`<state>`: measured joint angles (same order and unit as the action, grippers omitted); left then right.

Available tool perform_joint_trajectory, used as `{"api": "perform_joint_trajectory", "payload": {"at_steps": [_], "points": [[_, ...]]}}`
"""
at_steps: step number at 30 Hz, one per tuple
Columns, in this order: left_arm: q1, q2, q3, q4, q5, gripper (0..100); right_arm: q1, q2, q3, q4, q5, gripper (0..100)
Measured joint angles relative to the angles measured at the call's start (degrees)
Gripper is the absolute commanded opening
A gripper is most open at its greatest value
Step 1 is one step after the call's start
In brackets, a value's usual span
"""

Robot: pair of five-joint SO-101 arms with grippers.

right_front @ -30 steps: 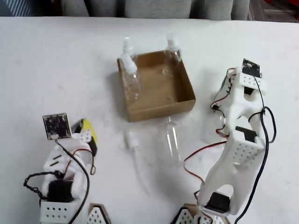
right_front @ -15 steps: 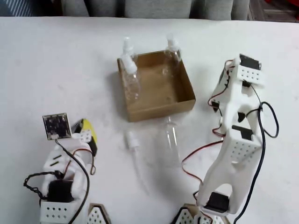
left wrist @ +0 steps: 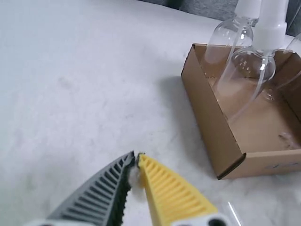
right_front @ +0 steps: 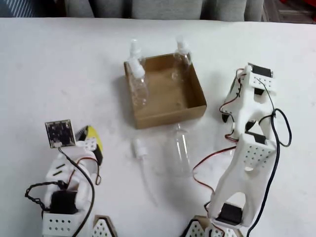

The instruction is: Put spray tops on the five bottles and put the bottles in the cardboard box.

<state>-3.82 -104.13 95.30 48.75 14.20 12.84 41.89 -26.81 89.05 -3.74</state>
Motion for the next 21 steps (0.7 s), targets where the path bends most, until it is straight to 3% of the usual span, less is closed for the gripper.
{"api": "perform_joint_trajectory", "payload": {"at_steps": [4,21], "points": [[0.0,0.0,0.0,0.0,0.0,2,-0.4,-0.1,0.0,-0.1,0.2,27.9],[0.0,0.0,0.0,0.0,0.0,2,-0.7,-4.0,5.7,-1.4,3.8,21.3]]}}
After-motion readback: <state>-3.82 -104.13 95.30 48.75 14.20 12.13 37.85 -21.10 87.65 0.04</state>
